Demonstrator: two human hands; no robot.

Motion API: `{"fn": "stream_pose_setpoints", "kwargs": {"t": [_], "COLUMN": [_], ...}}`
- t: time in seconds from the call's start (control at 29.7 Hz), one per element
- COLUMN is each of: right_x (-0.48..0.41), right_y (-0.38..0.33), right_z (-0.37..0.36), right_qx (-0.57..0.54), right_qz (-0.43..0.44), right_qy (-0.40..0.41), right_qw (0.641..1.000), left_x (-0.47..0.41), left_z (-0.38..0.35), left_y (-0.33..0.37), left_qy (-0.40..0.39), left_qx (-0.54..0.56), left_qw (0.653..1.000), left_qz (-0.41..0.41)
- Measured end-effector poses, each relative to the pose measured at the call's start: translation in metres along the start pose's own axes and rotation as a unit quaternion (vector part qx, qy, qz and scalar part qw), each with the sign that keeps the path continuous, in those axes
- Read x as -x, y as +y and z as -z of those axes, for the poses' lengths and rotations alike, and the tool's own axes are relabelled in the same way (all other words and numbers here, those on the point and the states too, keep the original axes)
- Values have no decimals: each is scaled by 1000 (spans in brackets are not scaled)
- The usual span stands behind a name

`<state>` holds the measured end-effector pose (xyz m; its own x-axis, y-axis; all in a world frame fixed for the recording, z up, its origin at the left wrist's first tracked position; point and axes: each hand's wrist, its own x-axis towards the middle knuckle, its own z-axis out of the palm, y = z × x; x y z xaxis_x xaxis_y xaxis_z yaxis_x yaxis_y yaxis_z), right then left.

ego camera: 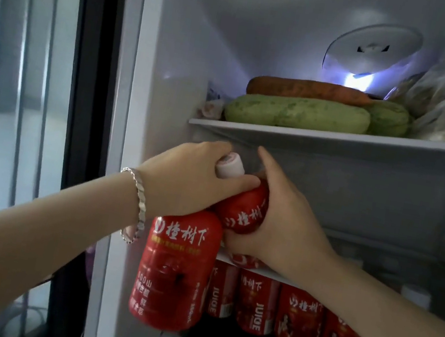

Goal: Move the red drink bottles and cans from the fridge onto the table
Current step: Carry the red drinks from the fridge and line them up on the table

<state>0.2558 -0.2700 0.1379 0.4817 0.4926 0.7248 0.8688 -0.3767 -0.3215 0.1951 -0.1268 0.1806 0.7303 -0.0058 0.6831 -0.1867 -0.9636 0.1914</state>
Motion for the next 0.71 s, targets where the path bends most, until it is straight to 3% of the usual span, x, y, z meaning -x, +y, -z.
{"fn": "stream_pose_setpoints", "kwargs": {"t": [0.17, 0.27, 0.34, 0.4, 0.47, 0.57, 0.71], "right_x": [-3, -20, -41, -69, -96, -128, -151], "right_y": [-1, 19, 45, 80, 110, 137, 144], "right_z": [-10, -4, -8, -21, -34, -45, -52], "right_qx": [-78, -220, -251, -137, 42, 229, 195], "right_qz": [5, 0, -12, -23, -26, -79, -200], "right_qy": [-53, -174, -156, -69, -19, -71, -105], "right_qw": [996, 960, 955, 988, 999, 968, 954], "left_x": [5, 5, 2, -4, -8, -13, -13], "left_z": [9, 12, 12, 9, 4, 0, -4], "left_y": [-4, -5, -6, -9, -9, -9, -10], "left_qy": [-33, -62, -38, -27, -22, -17, -6], "left_qx": [-13, -62, -65, -79, -84, -82, -103], "left_qw": [999, 996, 996, 994, 993, 993, 992], "left_qz": [3, 18, 47, 63, 74, 82, 77]}}
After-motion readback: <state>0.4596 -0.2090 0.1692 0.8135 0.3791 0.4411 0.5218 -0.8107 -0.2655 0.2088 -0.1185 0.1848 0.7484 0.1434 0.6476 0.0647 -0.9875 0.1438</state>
